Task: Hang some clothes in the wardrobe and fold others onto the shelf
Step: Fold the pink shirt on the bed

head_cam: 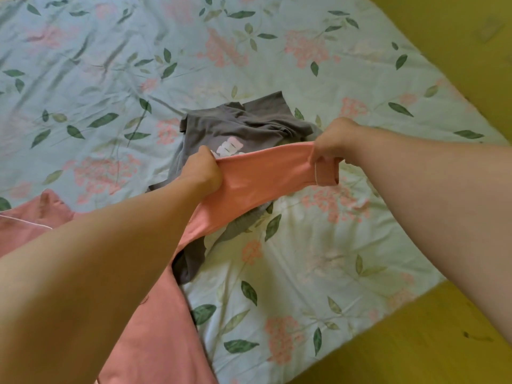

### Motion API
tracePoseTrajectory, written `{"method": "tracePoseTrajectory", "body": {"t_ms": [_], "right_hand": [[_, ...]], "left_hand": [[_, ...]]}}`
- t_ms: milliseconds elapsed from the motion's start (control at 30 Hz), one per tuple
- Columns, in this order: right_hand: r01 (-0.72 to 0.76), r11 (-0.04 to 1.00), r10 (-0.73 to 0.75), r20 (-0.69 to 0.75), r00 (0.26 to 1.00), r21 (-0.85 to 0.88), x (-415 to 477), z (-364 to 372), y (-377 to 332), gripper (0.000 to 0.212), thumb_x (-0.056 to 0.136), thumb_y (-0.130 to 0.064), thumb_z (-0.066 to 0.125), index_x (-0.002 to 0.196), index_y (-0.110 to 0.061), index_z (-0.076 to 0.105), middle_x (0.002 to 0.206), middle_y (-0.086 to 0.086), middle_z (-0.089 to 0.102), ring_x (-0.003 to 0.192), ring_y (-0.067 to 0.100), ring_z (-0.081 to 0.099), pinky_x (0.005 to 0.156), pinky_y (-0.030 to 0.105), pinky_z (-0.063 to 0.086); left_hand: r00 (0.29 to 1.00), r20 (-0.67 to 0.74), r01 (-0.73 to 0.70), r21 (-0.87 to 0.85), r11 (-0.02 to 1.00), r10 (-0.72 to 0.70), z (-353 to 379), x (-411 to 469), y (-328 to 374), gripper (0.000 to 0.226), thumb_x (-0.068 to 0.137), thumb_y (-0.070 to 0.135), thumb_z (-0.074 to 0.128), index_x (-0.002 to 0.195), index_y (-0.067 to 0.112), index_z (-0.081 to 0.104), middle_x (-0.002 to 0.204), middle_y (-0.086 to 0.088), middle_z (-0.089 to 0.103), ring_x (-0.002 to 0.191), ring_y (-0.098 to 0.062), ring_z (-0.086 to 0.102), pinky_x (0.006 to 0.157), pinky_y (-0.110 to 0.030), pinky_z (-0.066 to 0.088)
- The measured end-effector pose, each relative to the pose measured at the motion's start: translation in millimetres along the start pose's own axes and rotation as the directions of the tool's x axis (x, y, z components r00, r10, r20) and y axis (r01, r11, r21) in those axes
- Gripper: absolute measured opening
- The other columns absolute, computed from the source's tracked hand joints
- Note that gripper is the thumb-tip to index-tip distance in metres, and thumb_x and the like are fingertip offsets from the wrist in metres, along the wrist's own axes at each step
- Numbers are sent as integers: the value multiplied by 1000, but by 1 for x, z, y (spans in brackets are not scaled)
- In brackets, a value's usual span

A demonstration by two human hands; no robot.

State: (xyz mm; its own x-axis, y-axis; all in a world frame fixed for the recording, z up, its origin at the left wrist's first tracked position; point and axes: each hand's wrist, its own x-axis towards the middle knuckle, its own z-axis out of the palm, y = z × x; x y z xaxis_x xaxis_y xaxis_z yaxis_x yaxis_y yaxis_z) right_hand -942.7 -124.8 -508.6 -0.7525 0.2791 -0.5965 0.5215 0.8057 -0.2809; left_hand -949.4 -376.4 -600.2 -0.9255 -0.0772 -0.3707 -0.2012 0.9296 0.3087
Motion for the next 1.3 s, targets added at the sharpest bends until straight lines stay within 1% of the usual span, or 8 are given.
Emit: {"method": "tracePoseTrajectory", "body": {"t_ms": [167,233,367,600,667,733,867,1300], "right_hand": [[-131,624,260,-46,965,771,-4,24,10,46,76,-15,80,119,-10,65,113,12,68,96,33,67,85,45,57],[-86,673,294,-159,943,734,-6,36,14,37,93,-26,66,126,-11,61,122,8,65,107,29,64,83,29,47],[20,886,194,-409,892,463,-22,57,17,30,105,-38,40,118,-18,58,116,4,65,100,26,61,78,32,41],[184,921,-3,-466,885,345,-47,80,-19,28,103,-41,40,103,-20,58,101,2,65,90,26,61,75,36,48],[280,871,-96,-420,902,403,-61,93,-44,24,101,-37,42,96,-19,57,95,1,64,84,25,63,70,34,51],[381,826,-226,-375,899,415,-82,108,-74,22,100,-32,42,92,-16,56,90,1,63,79,23,60,67,29,45],[458,774,-409,-208,889,436,-125,156,-137,34,102,-36,41,96,-10,61,88,4,65,80,22,61,66,28,43],[403,800,-512,153,845,445,-216,359,-294,38,97,-35,43,76,-12,64,72,7,70,71,28,68,71,39,58]], "left_hand": [[980,-180,-97,-90,991,80,10,-30,8,25,89,9,51,112,8,43,122,-14,40,94,-34,49,81,-44,42],[957,-207,-195,65,979,205,18,-47,4,27,83,10,52,110,11,46,118,-11,43,93,-30,47,80,-42,41],[944,-151,-251,252,935,294,46,-66,-14,25,80,15,55,105,15,50,112,-11,49,99,-32,46,83,-41,39],[991,-42,-137,-205,969,131,51,-71,-24,39,83,27,63,121,20,64,126,-1,57,112,-22,54,95,-33,45],[998,37,61,-590,805,-48,33,-70,-31,27,88,29,66,114,20,71,111,2,68,100,-16,62,88,-29,49],[969,211,245,-876,416,-128,9,-73,-42,22,95,29,62,106,14,72,98,-3,72,90,-20,67,79,-31,54],[918,396,394,-917,-64,-20,-41,-102,-91,46,104,39,42,80,12,70,63,-2,67,52,-14,62,50,-24,51],[867,478,335,-766,-548,-139,-72,-184,-346,39,88,47,57,98,11,69,79,-7,71,61,-20,68,58,-30,56]]}}
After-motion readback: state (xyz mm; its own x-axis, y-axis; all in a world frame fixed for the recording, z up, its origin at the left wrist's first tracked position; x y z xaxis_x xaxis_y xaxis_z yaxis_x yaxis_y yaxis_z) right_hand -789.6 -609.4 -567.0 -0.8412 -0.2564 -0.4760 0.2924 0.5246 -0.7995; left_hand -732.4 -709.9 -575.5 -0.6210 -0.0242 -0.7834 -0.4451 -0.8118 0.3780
